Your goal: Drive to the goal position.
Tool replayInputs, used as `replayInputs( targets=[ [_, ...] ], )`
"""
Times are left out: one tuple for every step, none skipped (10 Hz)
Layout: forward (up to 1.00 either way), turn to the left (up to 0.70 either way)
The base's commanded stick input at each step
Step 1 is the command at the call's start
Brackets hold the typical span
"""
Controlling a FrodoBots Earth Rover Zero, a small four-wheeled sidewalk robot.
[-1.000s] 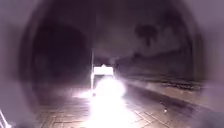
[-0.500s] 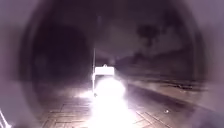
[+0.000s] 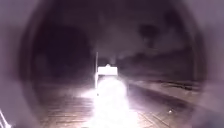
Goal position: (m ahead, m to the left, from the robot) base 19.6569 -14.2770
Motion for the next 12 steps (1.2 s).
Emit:
replayInputs(
  targets=[
    [0.0,0.7],
    [0.0,0.7],
    [0.0,0.7],
    [0.0,0.7],
    [0.0,0.7],
    [0.0,0.7],
    [0.0,0.7],
    [0.0,0.7],
    [0.0,0.7],
    [0.0,0.7],
    [0.0,0.7],
    [0.0,0.7]
  ],
)
